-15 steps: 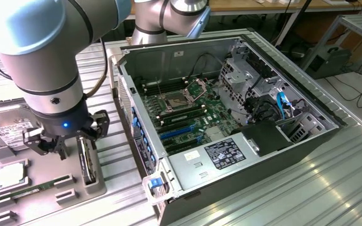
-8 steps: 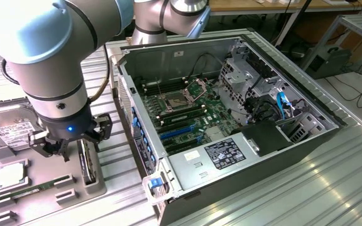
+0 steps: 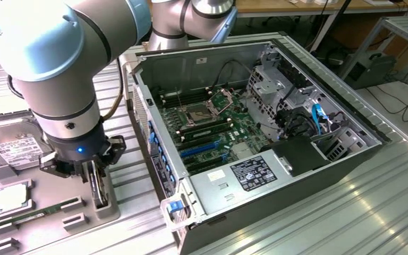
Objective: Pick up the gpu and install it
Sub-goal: 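Pick up the gpu and move the gpu toward the slot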
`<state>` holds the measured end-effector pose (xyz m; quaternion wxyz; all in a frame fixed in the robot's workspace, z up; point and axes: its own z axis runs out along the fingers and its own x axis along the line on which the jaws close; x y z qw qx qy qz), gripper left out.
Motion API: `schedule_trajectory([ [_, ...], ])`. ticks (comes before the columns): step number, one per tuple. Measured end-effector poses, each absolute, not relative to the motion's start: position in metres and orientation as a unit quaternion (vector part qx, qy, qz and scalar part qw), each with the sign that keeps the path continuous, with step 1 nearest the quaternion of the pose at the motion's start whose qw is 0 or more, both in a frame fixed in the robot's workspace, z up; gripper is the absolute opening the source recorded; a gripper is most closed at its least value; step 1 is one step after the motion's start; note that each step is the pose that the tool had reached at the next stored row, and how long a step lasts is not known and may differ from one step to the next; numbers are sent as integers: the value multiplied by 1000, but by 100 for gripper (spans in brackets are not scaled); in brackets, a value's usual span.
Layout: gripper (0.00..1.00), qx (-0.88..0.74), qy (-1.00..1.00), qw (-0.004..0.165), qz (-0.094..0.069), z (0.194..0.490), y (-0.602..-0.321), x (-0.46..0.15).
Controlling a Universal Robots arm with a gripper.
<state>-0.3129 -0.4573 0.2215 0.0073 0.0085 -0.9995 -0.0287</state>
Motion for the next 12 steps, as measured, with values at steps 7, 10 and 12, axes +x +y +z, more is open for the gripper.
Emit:
schedule_trajectory([
  [7, 28, 9, -1000, 7, -28, 221, -457, -311],
  [10, 28, 9, -1000, 7, -28, 248, -457, -311],
  [12, 28, 9, -1000, 7, -28, 264, -457, -311],
])
